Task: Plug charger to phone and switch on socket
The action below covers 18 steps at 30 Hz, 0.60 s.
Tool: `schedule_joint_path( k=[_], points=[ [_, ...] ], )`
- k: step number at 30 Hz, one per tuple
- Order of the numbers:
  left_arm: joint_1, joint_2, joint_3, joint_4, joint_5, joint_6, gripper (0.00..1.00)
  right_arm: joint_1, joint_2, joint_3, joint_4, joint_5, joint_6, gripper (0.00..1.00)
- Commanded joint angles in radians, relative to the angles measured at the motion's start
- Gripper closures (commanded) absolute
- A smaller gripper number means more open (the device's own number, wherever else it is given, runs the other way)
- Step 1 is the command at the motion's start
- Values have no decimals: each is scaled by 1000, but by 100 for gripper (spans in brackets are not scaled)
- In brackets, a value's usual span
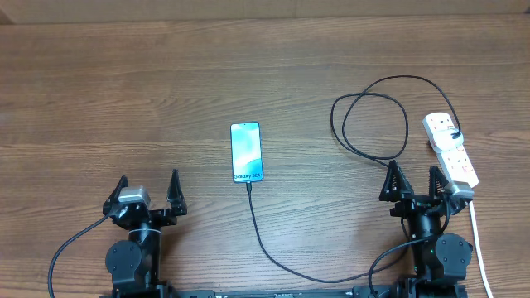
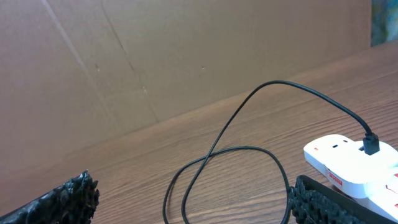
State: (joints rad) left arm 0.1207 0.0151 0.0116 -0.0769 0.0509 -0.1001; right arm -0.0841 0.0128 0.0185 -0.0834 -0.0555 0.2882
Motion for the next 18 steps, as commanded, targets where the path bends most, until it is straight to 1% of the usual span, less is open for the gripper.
schedule_joint_path(
  k=[1, 3, 10, 18],
  points=[
    [10, -11, -7, 0, -10, 19, 0, 5, -10, -11, 2, -4, 1, 0],
    [10, -11, -7, 0, -10, 19, 1, 11, -10, -11, 2, -1, -6, 0],
    [10, -11, -7, 0, -10, 19, 0, 98, -10, -11, 1, 2, -182, 0],
    [10, -11, -7, 0, -10, 18, 1, 106, -10, -11, 2, 2, -185, 0]
  ],
)
